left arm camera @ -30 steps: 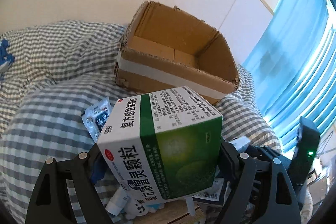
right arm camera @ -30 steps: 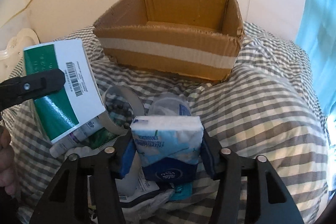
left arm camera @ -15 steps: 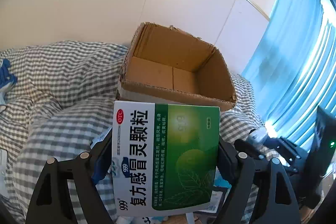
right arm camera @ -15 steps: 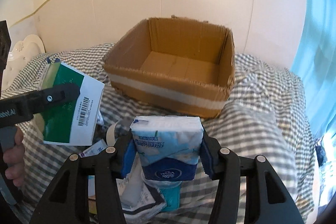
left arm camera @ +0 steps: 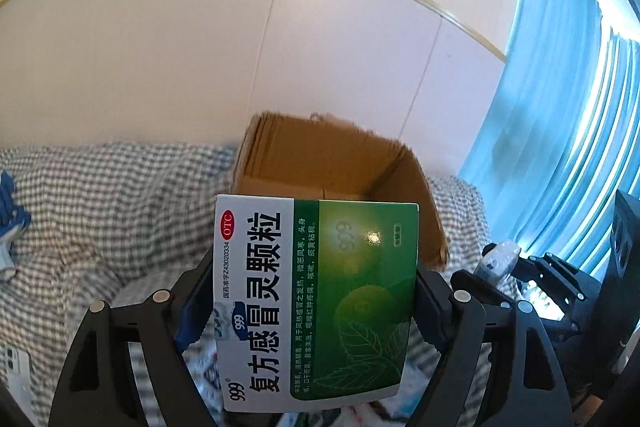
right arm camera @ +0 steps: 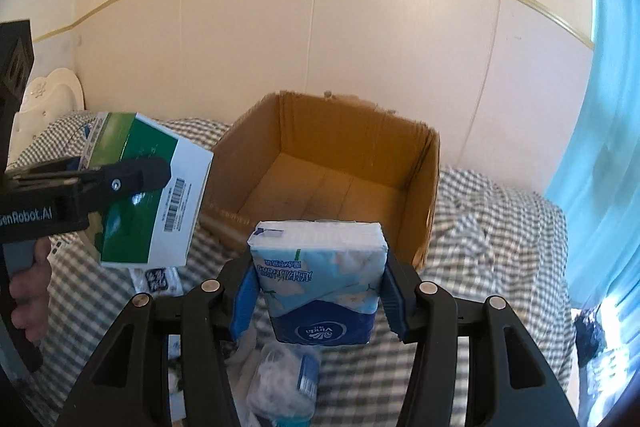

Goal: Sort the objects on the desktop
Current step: 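Carry the medicine box and tissue pack into the cardboard box and open both grippers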

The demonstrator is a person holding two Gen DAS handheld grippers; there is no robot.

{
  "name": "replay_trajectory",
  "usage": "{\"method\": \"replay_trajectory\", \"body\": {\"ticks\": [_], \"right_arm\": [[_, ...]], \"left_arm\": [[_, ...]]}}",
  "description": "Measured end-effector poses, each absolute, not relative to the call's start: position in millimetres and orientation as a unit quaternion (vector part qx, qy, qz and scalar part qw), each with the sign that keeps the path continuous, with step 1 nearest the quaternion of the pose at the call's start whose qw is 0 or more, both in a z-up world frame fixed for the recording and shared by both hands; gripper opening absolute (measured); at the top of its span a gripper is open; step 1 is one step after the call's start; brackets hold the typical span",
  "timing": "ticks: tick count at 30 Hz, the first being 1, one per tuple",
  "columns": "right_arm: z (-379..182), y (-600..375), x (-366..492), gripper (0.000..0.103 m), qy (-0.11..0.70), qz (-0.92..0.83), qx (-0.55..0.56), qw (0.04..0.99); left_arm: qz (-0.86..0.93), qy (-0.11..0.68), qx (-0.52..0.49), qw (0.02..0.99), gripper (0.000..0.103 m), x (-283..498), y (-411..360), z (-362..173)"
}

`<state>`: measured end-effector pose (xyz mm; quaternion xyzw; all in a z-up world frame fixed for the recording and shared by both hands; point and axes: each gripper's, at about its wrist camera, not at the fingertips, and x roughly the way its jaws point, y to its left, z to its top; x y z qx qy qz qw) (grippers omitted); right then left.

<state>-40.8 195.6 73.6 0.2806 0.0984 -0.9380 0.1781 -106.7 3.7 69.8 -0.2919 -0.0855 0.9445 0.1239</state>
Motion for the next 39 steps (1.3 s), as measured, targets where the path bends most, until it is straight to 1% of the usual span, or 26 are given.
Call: {"method": "replay_trajectory", "body": {"ticks": [8, 15, 26, 32, 36, 39], "right_arm": [[88, 194, -80, 0.052, 0.097, -0.941, 0.270, 0.178], [90, 191, -127, 0.052, 0.084, -0.940, 0.276, 0.180], [57, 183, -205, 0.052, 0.080, -0.928, 0.322, 0.170], [39, 186, -232, 0.052, 0.069, -0.923, 0.340, 0.168], [28, 189, -243, 0.052, 0.066, -0.921, 0.349, 0.163], [22, 190, -248, 0.052, 0.062, -0.918, 0.355, 0.165]], "left_arm": [[0.951, -0.079, -0.273, 0.124, 0.085, -152, 12, 88], [0.954, -0.072, -0.266, 0.117, 0.085, -197, 19, 88], [0.949, -0.045, -0.298, 0.090, 0.085, -257, 27, 49], [0.946, -0.024, -0.311, 0.089, 0.085, -280, 36, 31], [0.943, -0.026, -0.319, 0.090, 0.085, -290, 38, 20], [0.946, -0.014, -0.311, 0.088, 0.085, -291, 38, 17]]}}
